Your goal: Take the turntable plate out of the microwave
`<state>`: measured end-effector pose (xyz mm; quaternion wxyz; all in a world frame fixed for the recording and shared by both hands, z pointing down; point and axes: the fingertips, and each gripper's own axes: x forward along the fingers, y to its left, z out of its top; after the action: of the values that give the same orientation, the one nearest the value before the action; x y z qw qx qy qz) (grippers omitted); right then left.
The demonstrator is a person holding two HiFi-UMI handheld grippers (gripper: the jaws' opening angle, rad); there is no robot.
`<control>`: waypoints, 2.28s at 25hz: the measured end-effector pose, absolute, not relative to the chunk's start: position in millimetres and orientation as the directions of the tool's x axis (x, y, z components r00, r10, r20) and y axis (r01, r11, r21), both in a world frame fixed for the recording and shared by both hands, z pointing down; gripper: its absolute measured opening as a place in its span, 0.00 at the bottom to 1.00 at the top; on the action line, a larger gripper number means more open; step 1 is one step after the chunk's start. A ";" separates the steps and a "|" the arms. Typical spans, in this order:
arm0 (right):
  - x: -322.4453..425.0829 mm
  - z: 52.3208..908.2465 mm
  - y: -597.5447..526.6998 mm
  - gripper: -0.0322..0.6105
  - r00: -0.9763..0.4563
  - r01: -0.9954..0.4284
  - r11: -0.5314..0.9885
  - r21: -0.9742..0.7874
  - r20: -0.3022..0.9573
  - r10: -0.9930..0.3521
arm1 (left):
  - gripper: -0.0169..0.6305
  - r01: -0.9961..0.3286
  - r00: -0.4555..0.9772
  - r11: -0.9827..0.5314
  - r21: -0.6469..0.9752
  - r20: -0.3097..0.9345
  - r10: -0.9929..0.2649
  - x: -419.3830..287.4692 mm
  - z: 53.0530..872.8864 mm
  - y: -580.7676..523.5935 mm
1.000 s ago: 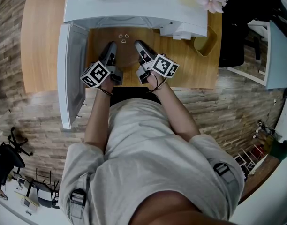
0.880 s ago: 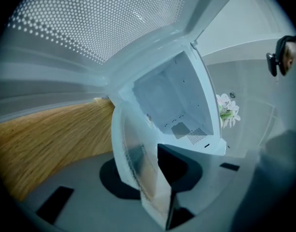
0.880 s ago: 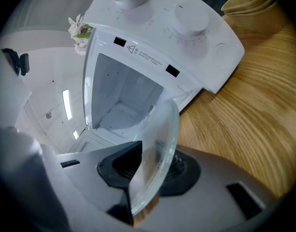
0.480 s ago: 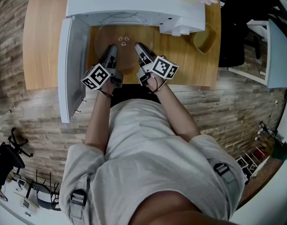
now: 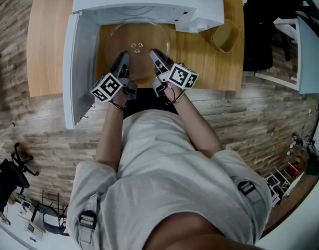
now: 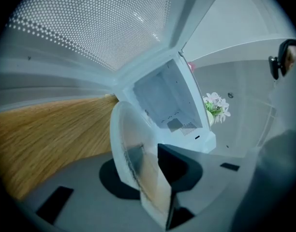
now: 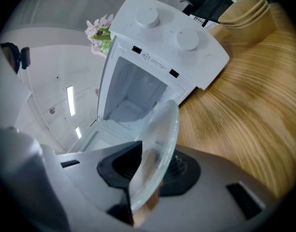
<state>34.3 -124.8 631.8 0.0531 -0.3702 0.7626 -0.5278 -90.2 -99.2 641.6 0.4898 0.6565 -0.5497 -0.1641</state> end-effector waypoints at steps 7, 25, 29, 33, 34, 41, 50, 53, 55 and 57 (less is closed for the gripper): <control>38.8 625.7 -110.3 0.22 -0.705 -0.516 0.165 -0.840 0.307 -0.639 | 0.21 -0.546 0.384 0.047 0.836 0.299 -0.874 -82.0 630.1 -91.1; 84.6 590.4 -92.8 0.23 -0.591 -0.556 0.148 -0.818 0.264 -0.762 | 0.21 -0.522 0.542 -0.071 0.850 0.266 -0.797 -35.4 592.3 -94.1; 89.8 585.6 -88.8 0.23 -0.554 -0.567 0.129 -0.813 0.261 -0.790 | 0.21 -0.512 0.580 -0.097 0.853 0.261 -0.772 -30.0 589.0 -94.9; 93.4 576.5 -81.1 0.23 -0.506 -0.579 0.112 -0.807 0.249 -0.826 | 0.21 -0.514 0.619 -0.131 0.848 0.260 -0.741 -27.7 581.9 -93.2; 94.4 574.2 -78.7 0.24 -0.494 -0.582 0.107 -0.806 0.246 -0.834 | 0.21 -0.517 0.626 -0.141 0.844 0.261 -0.735 -27.8 580.7 -92.6; 103.8 563.7 -66.6 0.24 -0.407 -0.609 0.067 -0.790 0.238 -0.882 | 0.21 -0.476 0.699 -0.194 0.858 0.235 -0.676 -15.2 571.5 -91.7; 108.7 527.1 -57.5 0.24 -0.293 -0.638 0.044 -0.769 0.189 -0.937 | 0.21 -0.453 0.766 -0.310 0.836 0.187 -0.615 -9.4 538.1 -96.8; 114.8 513.1 -57.6 0.24 -0.267 -0.644 0.045 -0.764 0.169 -0.949 | 0.21 -0.431 0.786 -0.347 0.833 0.157 -0.599 -0.6 520.3 -100.2; 118.6 502.9 -57.1 0.24 -0.252 -0.648 0.050 -0.760 0.152 -0.956 | 0.21 -0.419 0.795 -0.363 0.832 0.142 -0.590 3.7 510.0 -101.2; 123.6 490.7 -58.3 0.24 -0.239 -0.657 0.062 -0.752 0.130 -0.962 | 0.21 -0.404 0.803 -0.375 0.835 0.127 -0.582 8.6 500.6 -103.9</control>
<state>123.6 -58.3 490.7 0.2098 -0.5801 0.6977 -0.3643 8.6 -103.9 500.6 0.4723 0.8237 -0.2990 -0.0944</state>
